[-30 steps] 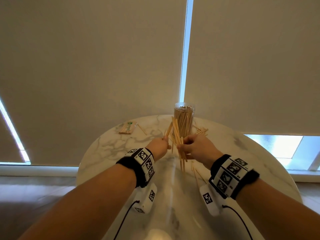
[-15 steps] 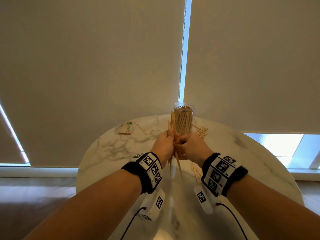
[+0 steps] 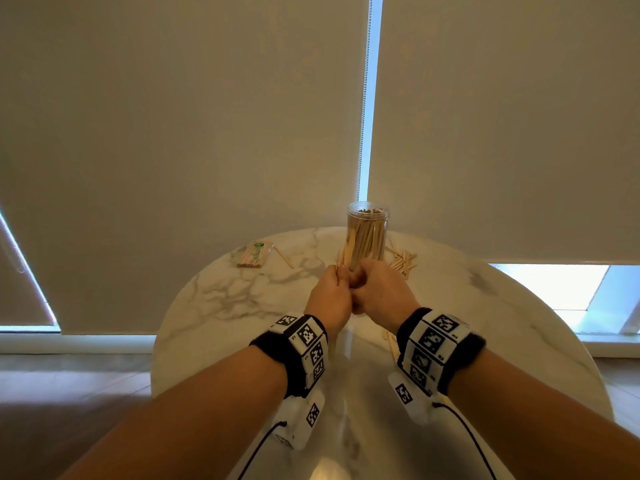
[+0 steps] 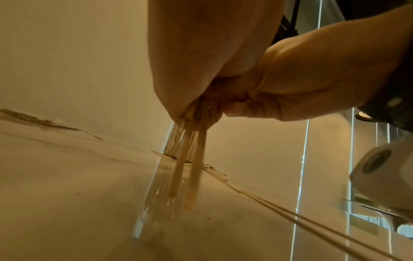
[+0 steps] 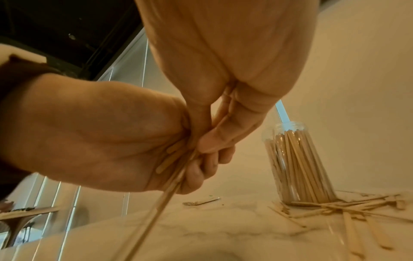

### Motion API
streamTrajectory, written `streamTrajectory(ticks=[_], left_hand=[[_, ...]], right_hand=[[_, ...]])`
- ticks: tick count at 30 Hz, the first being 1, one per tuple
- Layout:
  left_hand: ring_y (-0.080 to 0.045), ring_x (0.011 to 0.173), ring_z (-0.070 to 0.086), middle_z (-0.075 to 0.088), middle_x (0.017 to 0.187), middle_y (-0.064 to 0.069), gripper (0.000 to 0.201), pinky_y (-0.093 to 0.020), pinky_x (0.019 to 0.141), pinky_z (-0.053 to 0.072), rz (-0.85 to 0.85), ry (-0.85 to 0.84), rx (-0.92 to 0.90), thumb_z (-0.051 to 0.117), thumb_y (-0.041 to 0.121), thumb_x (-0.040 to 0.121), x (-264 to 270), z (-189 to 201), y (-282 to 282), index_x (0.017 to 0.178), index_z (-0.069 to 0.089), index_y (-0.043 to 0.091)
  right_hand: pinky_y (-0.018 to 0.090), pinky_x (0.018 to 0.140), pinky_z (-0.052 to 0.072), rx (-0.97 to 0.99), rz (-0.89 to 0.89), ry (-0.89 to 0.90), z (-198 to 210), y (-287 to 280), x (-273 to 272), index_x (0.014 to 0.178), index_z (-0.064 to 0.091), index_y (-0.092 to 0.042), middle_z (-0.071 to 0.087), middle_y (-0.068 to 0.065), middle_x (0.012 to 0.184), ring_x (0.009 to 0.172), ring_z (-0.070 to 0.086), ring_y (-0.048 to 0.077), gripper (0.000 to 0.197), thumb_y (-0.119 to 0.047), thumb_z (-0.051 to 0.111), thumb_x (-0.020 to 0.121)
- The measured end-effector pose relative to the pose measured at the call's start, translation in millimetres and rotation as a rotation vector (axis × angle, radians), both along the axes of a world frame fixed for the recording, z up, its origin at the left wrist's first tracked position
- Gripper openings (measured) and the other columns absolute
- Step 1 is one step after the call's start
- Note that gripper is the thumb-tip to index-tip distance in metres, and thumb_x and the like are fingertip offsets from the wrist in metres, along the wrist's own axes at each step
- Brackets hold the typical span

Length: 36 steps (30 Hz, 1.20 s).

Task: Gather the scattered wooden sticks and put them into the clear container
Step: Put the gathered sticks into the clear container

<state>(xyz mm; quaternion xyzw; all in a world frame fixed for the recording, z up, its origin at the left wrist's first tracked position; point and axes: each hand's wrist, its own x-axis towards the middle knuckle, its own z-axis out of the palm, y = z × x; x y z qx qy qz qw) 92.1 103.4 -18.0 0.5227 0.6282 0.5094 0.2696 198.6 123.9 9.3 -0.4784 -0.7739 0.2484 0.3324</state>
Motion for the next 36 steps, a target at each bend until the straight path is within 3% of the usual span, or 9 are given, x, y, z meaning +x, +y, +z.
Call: streamTrajectory(ticks=[3,6,11,13,19,23,27,32,36], left_hand=[[-0.017,0.068,0.06,0.064,0.084,-0.002,0.036,-0.034,0.059,0.051,0.002,-0.034,-0.002,0.026,0.042,0.106,-0.7,-1.7,2.2,0.098,0.054,0.022],[-0.021,0.071,0.055,0.062,0.081,-0.002,0.038,-0.045,0.077,0.054,0.069,-0.095,0.002,0.027,0.042,0.105,-7.6,-0.8,7.8,0.092,0.058,0.023],[-0.01,0.047,0.042,0.052,0.063,0.004,0.055,-0.023,0.046,0.037,-0.027,-0.15,-0.018,0.031,0.063,0.098,-6.3,6.9,-3.9,0.082,0.058,0.017],[-0.007,0.044,0.037,0.049,0.06,0.007,0.056,-0.021,0.041,0.032,-0.176,-0.126,-0.067,0.034,0.067,0.095,4.2,9.3,-11.0,0.081,0.054,0.018],[-0.01,0.046,0.029,0.04,0.062,0.002,0.025,-0.024,0.044,0.026,-0.373,-0.208,-0.095,0.044,0.035,0.103,20.8,14.6,-18.4,0.088,0.046,0.014],[-0.007,0.045,0.029,0.038,0.06,0.003,0.015,-0.022,0.043,0.026,-0.389,-0.279,-0.12,0.042,0.022,0.104,19.7,15.1,-15.3,0.093,0.044,0.012],[-0.007,0.049,0.041,0.045,0.066,0.003,0.024,-0.025,0.048,0.038,-0.21,-0.386,-0.014,0.036,0.03,0.106,5.1,17.0,-5.8,0.108,0.05,0.011],[-0.007,0.045,0.034,0.038,0.06,0.005,0.021,-0.026,0.047,0.034,-0.017,-0.698,0.175,0.035,0.032,0.107,-12.2,34.0,5.5,0.094,0.043,0.018],[-0.009,0.049,0.038,0.04,0.061,0.004,0.02,-0.026,0.05,0.04,-0.089,-0.755,0.131,0.036,0.027,0.107,-3.8,27.1,2.8,0.095,0.045,0.014]], right_hand=[[0.033,0.066,0.059,0.139,0.039,-0.049,0.6,-0.4,0.9,0.073,0.058,-0.02,0.067,-0.002,0.072,0.067,0.065,0.013,0.018,-0.018,0.071,0.085],[0.03,0.077,0.051,0.155,0.108,-0.14,8.4,3.6,7.0,0.089,0.072,-0.025,0.064,-0.007,0.091,0.083,0.06,0.009,0.004,-0.029,0.073,0.087],[0.021,0.074,0.046,0.101,0.036,0.104,31.1,9.5,17.1,0.123,0.057,-0.023,0.06,-0.012,0.097,0.086,0.059,0.002,0.028,-0.036,0.056,0.099],[0.015,0.065,0.045,0.089,0.064,0.17,39.6,8.3,16.2,0.114,0.055,-0.025,0.059,-0.011,0.088,0.075,0.06,-0.001,0.013,-0.029,0.048,0.104],[0.024,0.066,0.046,0.001,0.098,0.011,49.5,17.0,15.5,0.089,0.073,-0.017,0.07,-0.004,0.086,0.08,0.064,0.011,0.039,-0.034,0.041,0.104],[0.026,0.076,0.049,-0.075,0.188,-0.057,42.5,14.8,13.7,0.114,0.067,-0.02,0.068,-0.01,0.101,0.089,0.063,0.008,0.036,-0.045,0.044,0.102],[0.04,0.092,0.055,-0.111,0.086,0.037,32.5,14.3,19.5,0.129,0.055,-0.023,0.065,-0.006,0.117,0.104,0.065,0.015,0.075,-0.079,0.05,0.08],[0.034,0.088,0.06,-0.586,0.379,-0.369,19.5,-12.0,26.9,0.116,0.068,-0.009,0.076,0.002,0.102,0.089,0.075,0.016,0.042,-0.037,0.075,0.086],[0.037,0.089,0.059,-0.601,0.321,-0.026,15.3,-13.3,19.6,0.102,0.068,0.008,0.077,0.014,0.093,0.092,0.075,0.025,0.016,-0.003,0.067,0.091]])
